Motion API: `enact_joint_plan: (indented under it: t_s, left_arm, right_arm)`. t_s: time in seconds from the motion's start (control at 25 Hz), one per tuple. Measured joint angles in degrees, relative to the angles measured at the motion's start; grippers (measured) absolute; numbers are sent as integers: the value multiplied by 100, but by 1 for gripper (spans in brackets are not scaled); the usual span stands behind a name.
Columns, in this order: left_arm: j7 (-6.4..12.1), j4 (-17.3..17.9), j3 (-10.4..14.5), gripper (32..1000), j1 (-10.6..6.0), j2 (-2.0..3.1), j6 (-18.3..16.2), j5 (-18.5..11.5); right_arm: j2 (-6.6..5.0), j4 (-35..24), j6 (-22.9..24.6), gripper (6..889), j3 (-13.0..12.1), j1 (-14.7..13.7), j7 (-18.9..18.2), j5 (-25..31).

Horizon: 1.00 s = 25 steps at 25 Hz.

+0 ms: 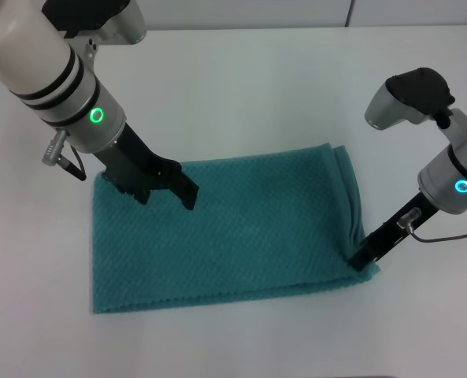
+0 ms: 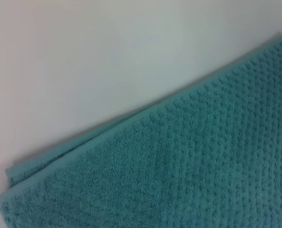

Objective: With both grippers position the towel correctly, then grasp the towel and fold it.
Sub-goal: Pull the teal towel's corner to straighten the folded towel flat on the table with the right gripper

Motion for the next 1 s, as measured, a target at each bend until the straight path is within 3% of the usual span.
enact_joint_plan:
  t_s: [1.0]
  left_arm:
    - [0, 4, 0, 835, -17, 0, -9, 0]
  right_arm:
    - [15, 0, -199, 73, -55, 39, -139, 11]
